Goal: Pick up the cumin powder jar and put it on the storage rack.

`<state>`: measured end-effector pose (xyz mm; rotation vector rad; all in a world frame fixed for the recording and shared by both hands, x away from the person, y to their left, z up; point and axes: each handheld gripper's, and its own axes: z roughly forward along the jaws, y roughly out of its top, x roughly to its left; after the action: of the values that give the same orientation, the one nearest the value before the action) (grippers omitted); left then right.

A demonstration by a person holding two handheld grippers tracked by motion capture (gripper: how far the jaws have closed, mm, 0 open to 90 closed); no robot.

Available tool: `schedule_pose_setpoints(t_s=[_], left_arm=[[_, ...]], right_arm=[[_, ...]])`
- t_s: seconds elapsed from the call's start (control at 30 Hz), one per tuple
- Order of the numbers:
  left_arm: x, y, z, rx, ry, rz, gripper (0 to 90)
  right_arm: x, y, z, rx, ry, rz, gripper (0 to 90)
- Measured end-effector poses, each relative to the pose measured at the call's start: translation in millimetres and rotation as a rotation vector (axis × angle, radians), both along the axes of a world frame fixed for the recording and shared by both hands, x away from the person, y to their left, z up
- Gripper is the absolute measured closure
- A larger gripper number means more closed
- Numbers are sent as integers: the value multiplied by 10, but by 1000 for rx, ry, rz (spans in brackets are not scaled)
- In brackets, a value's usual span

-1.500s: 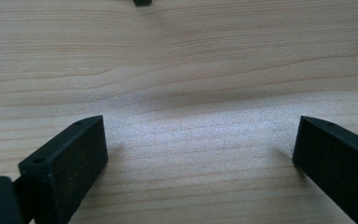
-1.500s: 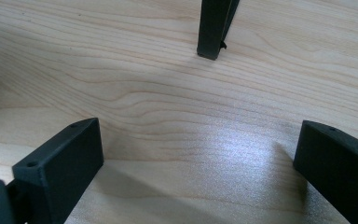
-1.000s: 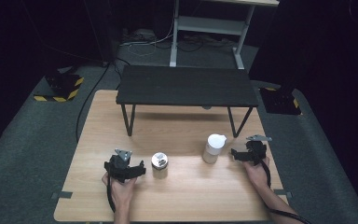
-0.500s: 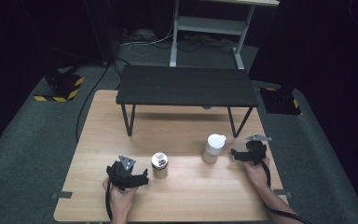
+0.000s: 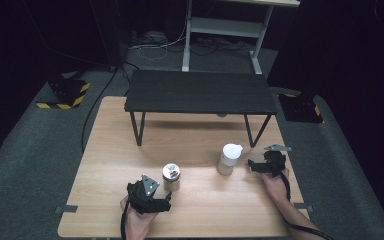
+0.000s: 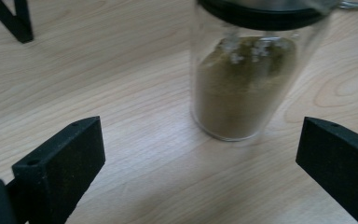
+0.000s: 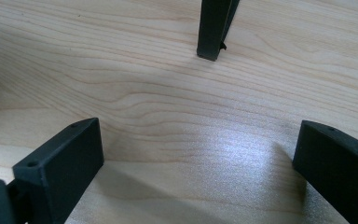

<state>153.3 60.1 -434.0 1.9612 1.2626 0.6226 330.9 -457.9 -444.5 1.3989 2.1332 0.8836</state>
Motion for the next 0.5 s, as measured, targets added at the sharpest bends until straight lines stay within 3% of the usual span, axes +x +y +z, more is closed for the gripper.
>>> schedule_pose_setpoints(t_s=[0.07,0.1,0.13,0.5], left_arm=[[0,-13,-12,-8,-1,-8,14],[-105,-172,-278,-230,-88,129,14],[12,-25,-34,-13,-9,-22,14],[137,-150,-68,-34,-11,-49,21]], right_arm=[[0,0,0,-1,-1,1,10],[0,0,0,0,0,0,10],[0,0,0,-1,-1,0,10],[0,0,0,-1,-1,0,10]])
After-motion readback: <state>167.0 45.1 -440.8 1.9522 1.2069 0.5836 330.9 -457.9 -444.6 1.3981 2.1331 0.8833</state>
